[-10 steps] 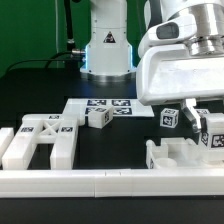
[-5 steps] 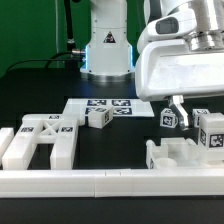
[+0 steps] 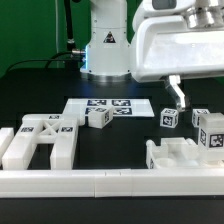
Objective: Assemble chair
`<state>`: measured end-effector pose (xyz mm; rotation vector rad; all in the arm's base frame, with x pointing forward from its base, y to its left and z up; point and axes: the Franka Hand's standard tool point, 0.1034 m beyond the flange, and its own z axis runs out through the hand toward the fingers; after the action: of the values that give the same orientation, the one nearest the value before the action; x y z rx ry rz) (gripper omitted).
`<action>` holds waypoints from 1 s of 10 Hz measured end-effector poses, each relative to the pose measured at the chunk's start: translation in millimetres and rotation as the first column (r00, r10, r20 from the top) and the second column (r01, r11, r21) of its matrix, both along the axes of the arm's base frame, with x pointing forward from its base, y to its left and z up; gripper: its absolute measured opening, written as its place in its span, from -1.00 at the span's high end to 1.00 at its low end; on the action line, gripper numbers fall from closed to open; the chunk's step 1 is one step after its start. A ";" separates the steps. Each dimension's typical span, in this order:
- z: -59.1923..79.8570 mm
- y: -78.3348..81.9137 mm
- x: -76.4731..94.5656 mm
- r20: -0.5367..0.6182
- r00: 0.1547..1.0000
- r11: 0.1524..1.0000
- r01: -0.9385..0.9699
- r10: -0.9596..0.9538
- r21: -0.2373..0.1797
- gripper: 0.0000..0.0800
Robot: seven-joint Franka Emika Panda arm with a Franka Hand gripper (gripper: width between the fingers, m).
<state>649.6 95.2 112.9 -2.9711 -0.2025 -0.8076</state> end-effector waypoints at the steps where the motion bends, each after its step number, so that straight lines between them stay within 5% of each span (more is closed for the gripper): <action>1: -0.2 -0.1 0.1 0.001 1.000 1.000 0.000 0.000 0.000 -0.62; 10: -25.6 5.6 -21.4 -0.540 0.841 0.999 -0.040 0.044 0.020 -0.62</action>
Offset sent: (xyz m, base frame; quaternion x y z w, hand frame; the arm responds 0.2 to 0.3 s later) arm 0.0029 0.0010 -0.0139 -0.0115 -0.1925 0.0004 0.9812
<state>628.1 100.8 87.3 -3.0229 -0.2287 0.0617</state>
